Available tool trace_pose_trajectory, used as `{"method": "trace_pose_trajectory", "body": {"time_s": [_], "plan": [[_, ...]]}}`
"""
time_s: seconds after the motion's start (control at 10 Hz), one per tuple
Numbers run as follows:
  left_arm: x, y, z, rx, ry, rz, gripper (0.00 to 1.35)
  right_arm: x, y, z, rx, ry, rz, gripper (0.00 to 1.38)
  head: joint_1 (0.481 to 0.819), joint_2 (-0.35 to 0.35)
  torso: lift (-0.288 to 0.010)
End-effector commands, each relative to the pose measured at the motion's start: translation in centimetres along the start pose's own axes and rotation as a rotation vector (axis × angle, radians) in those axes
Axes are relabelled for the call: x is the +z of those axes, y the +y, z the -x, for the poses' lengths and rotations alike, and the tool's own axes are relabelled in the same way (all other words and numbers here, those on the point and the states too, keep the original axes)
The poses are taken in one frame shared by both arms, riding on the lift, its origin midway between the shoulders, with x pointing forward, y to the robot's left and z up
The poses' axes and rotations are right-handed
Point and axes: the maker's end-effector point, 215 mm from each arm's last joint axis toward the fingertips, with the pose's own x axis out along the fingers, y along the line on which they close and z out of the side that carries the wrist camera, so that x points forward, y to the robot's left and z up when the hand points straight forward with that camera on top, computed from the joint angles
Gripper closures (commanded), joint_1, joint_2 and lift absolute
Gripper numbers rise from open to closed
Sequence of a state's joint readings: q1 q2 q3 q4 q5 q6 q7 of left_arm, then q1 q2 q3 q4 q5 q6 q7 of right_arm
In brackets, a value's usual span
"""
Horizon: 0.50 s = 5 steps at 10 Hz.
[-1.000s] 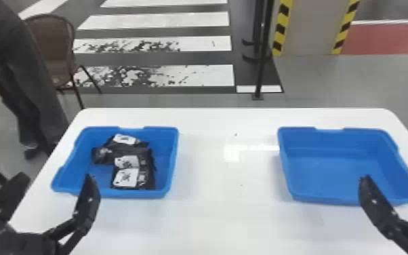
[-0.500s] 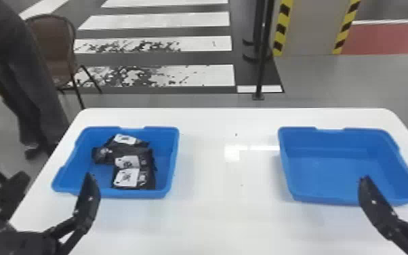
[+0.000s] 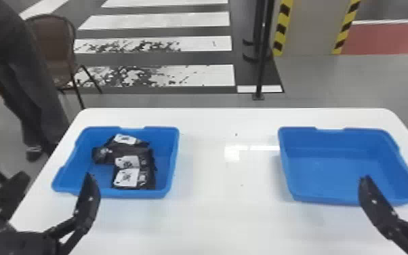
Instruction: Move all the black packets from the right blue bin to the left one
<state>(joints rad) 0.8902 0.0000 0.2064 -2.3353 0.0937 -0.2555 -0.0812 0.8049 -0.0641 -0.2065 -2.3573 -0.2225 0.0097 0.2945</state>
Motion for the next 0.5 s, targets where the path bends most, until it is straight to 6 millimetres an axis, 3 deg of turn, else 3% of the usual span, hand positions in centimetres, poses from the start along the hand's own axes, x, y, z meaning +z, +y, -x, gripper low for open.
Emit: {"method": "trace_pose_trajectory", "body": {"time_s": [0.0,0.4], "plan": [[0.11,-0.01,-0.04,0.002,-0.004,0.002,0.06,-0.13,0.02,0.00,0.000,0.002,-0.002,0.13,0.695,0.078,-0.140],[0.11,-0.08,0.03,0.001,-0.004,0.005,0.06,-0.13,-0.18,0.05,-0.003,0.000,-0.005,0.13,0.695,0.075,-0.140]]}}
